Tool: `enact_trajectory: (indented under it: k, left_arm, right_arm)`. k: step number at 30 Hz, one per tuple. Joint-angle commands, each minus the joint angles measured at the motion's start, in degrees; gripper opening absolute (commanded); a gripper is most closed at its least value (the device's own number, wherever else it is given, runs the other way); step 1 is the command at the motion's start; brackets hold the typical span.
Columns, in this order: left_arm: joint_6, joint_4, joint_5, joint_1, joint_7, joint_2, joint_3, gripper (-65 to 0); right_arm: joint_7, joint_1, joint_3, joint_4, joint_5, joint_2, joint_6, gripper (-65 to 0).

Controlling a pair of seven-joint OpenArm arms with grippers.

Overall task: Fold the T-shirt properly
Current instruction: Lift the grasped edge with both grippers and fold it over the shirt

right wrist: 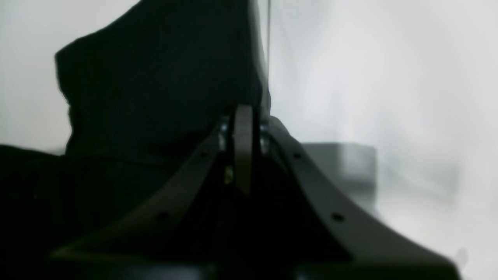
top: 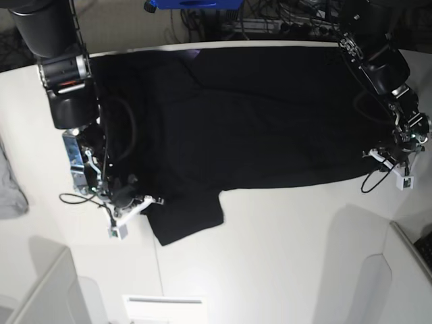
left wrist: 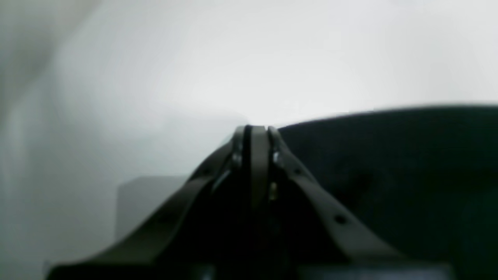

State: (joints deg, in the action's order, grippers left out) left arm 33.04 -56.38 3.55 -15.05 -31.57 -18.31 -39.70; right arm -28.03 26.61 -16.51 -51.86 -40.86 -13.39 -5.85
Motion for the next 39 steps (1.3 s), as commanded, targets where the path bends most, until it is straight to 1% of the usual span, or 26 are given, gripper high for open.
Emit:
enact_trajectory:
  k: [1, 4, 6, 8, 10, 15, 17, 20, 23, 26, 28, 30, 33, 36, 39]
  left_arm:
    - [-0.11, -1.95, -1.31, -0.47, 0.50, -1.34, -0.17, -65.0]
    - [-0.11, -5.38, -7.90, 2.26, 0.14, -1.52, 0.10, -65.0]
    - [-0.11, -7.58, -11.95, 3.40, -3.46, -1.61, 0.19, -65.0]
    - [-0.11, -9.86, -14.41, 4.02, -6.27, -1.69, 0.01, -65.0]
    - [-0.11, -12.59, -14.94, 4.72, -7.24, -1.61, -0.17, -65.0]
    - [-0.11, -19.62, -15.38, 7.18, -7.50, -1.26, 0.19, -65.0]
    - [-0.11, -21.55, -15.46, 7.53, -9.26, -1.17, -0.08, -65.0]
    - [-0.11, -23.40, -18.89, 7.88, -11.99, -1.34, -0.25, -65.0]
    - [-0.11, -26.21, -22.50, 10.52, -12.34, -1.52, -0.25, -65.0]
    - [-0.20, -29.64, -24.26, 12.89, -12.43, -1.43, -0.25, -65.0]
    - [-0.20, -31.14, -24.34, 14.39, -12.43, -1.34, -0.25, -65.0]
    - [-0.20, -32.46, -24.34, 15.71, -12.43, -1.34, -0.25, -65.0]
    - [-0.20, -34.39, -24.34, 17.55, -12.43, -1.34, -0.69, -65.0]
    - [-0.20, -37.03, -24.43, 19.40, -12.52, -0.90, -2.80, -65.0]
    - [-0.11, -40.46, -24.43, 20.81, -14.89, 0.68, -3.51, -65.0]
  right_arm:
    - [1.17, 1.04, 1.17, -2.43, -0.33, -0.37, -0.18, -65.0]
    - [1.00, -0.81, 4.69, -5.42, -0.33, -0.37, -0.18, -65.0]
    - [0.65, -1.60, 6.10, -6.65, -0.33, -0.46, -0.18, -65.0]
    - [-0.67, -1.95, 6.71, -7.44, -0.24, -1.16, -0.18, -65.0]
    - [-1.46, -2.39, 6.71, -8.58, -0.24, -1.43, -0.18, -65.0]
    - [-1.55, -5.38, 6.80, -13.68, -0.33, -2.39, -0.09, -65.0]
    - [-1.55, -6.26, 6.80, -15.00, -0.59, -2.74, 2.11, -65.0]
    - [-1.64, -8.19, 6.80, -18.34, -0.41, -2.83, 3.69, -65.0]
    - [-1.64, -10.48, 6.80, -21.51, -0.33, -3.62, 3.87, -65.0]
    - [-1.64, -12.24, 6.89, -23.44, -0.41, -3.80, 3.87, -65.0]
    - [-2.08, -13.56, 8.29, -24.67, -0.33, -3.80, 3.87, -65.0]
    - [-3.92, -14.87, 11.46, -26.34, -0.33, -3.71, 3.87, -65.0]
    - [-6.03, -16.37, 14.45, -29.42, -0.33, -3.71, 3.87, -65.0]
    - [-7.97, -17.78, 15.94, -32.06, -0.24, -3.80, 3.87, -65.0]
    - [-9.02, -19.53, 16.47, -34.25, -0.24, -3.80, 3.87, -65.0]
